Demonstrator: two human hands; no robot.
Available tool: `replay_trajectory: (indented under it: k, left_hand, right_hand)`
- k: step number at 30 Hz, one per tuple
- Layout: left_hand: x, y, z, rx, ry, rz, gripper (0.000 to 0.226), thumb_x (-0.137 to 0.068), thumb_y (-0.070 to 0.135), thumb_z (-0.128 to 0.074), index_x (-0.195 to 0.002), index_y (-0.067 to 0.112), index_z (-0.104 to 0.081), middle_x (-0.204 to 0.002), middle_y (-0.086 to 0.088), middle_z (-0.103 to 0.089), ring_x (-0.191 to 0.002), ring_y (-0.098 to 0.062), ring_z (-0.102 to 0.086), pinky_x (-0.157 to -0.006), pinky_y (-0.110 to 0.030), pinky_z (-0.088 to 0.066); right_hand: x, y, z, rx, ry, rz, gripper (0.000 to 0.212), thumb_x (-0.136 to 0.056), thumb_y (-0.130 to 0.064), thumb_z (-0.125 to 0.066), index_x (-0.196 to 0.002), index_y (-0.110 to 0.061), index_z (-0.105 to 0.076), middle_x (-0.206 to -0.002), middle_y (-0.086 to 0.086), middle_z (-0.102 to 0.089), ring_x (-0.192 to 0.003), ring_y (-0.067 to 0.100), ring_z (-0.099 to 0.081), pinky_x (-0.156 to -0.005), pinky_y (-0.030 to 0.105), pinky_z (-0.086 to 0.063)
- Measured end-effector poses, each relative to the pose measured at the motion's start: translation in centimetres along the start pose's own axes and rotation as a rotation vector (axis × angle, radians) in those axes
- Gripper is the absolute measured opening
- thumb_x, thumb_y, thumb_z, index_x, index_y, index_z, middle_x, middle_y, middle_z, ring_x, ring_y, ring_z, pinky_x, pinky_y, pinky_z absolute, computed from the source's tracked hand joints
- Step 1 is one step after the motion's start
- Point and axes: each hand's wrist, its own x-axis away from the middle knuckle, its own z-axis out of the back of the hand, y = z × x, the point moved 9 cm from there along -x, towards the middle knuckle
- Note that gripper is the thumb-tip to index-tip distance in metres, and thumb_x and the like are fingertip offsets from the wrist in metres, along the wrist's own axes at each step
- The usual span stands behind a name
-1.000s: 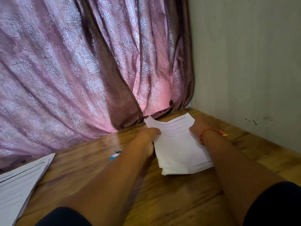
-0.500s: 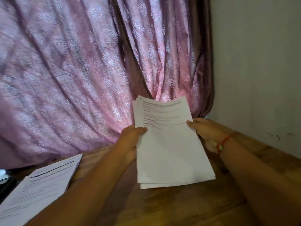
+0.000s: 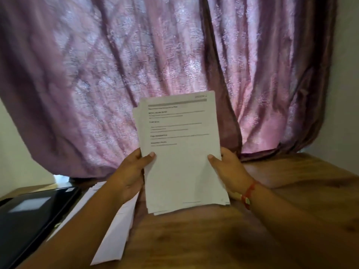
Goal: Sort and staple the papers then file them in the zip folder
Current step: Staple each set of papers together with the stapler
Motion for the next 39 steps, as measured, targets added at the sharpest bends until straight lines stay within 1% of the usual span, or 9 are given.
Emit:
replay_trajectory:
  k: [5,8,11,14,18,20,26,33,39]
  left_hand:
    - [-0.1,-2.4,2.6,-0.025,0.020,0.010,0.034,-0.100,0.015,-0.056,-0.134,0.017,-0.062,-0.128,-0.006,-0.070,-0.119,-0.030,-0.066,-0.104,-0.050,-0.050]
    - [0.3,-4.2,3.1,-0.017,-0.005,0.037,0.037,-0.098,0.017,-0.059,-0.134,0.020,-0.060,-0.126,-0.007,-0.071,-0.116,-0.029,-0.068,-0.096,-0.045,-0.057]
    - [0.7,-6.0,2.8,-0.058,-0.055,0.086,0.039,-0.096,0.022,-0.064,-0.135,0.025,-0.059,-0.125,-0.006,-0.072,-0.114,-0.030,-0.069,-0.099,-0.051,-0.053]
    - [1.0,-6.6,2.5,-0.087,-0.051,0.061,0.042,-0.094,0.027,-0.067,-0.135,0.029,-0.058,-0.124,-0.002,-0.072,-0.113,-0.026,-0.070,-0.098,-0.050,-0.055]
    - [0.9,-6.0,2.5,-0.091,0.021,-0.038,0.040,-0.094,0.024,-0.066,-0.134,0.028,-0.059,-0.121,0.004,-0.074,-0.110,-0.021,-0.071,-0.093,-0.043,-0.057]
    - [0.7,-5.6,2.9,-0.074,0.051,-0.067,0.041,-0.094,0.022,-0.067,-0.134,0.027,-0.060,-0.122,0.004,-0.073,-0.114,-0.021,-0.069,-0.096,-0.044,-0.055]
    - [0.9,-6.6,2.7,-0.039,0.012,-0.012,0.046,-0.091,0.017,-0.070,-0.136,0.022,-0.059,-0.123,-0.002,-0.073,-0.113,-0.026,-0.069,-0.096,-0.047,-0.056]
    - [1.1,-6.0,2.2,0.059,0.009,-0.041,0.044,-0.087,0.010,-0.069,-0.130,0.018,-0.063,-0.123,-0.005,-0.073,-0.113,-0.024,-0.070,-0.094,-0.041,-0.058]
    - [1.5,-5.7,2.5,-0.018,0.046,-0.058,0.039,-0.081,0.018,-0.076,-0.119,0.025,-0.068,-0.113,0.000,-0.076,-0.104,-0.022,-0.073,-0.090,-0.043,-0.058]
  right_hand:
    - [0.5,0.9,-2.0,-0.105,-0.067,-0.035,0.017,-0.099,-0.020,-0.056,-0.113,-0.023,-0.064,-0.110,-0.002,-0.073,-0.098,0.016,-0.071,-0.082,0.035,-0.059]
    - [1.4,1.7,-2.6,-0.056,-0.161,-0.040,0.025,-0.096,-0.027,-0.059,-0.120,-0.022,-0.062,-0.113,-0.004,-0.073,-0.098,0.012,-0.071,-0.077,0.028,-0.059]
    - [2.5,3.5,-2.8,0.039,-0.214,-0.048,0.031,-0.097,-0.032,-0.056,-0.127,-0.025,-0.059,-0.118,-0.008,-0.070,-0.104,0.007,-0.068,-0.078,0.022,-0.057]
    - [2.8,4.7,-2.9,0.140,-0.186,-0.065,0.037,-0.098,-0.037,-0.053,-0.133,-0.024,-0.056,-0.117,-0.009,-0.069,-0.099,0.005,-0.068,-0.068,0.014,-0.054]
    - [2.7,4.3,-2.9,0.098,-0.152,-0.017,0.035,-0.098,-0.032,-0.053,-0.133,-0.024,-0.056,-0.117,-0.009,-0.069,-0.095,-0.002,-0.067,-0.066,0.011,-0.053]
    - [2.8,3.7,-3.0,0.049,-0.165,0.021,0.031,-0.097,-0.030,-0.055,-0.128,-0.026,-0.058,-0.114,-0.009,-0.070,-0.089,-0.005,-0.068,-0.065,0.011,-0.053]
    - [2.6,3.6,-3.0,0.020,-0.179,0.059,0.037,-0.099,-0.028,-0.054,-0.135,-0.022,-0.055,-0.124,-0.008,-0.067,-0.111,0.009,-0.066,-0.088,0.029,-0.056]
    - [2.6,3.3,-3.5,-0.127,-0.230,-0.017,0.033,-0.101,-0.026,-0.047,-0.134,-0.025,-0.055,-0.122,-0.005,-0.069,-0.109,0.013,-0.067,-0.090,0.034,-0.057]
    - [2.6,3.4,-4.1,-0.178,-0.251,-0.054,0.033,-0.102,-0.028,-0.045,-0.132,-0.024,-0.056,-0.121,-0.002,-0.070,-0.111,0.019,-0.067,-0.092,0.038,-0.055]
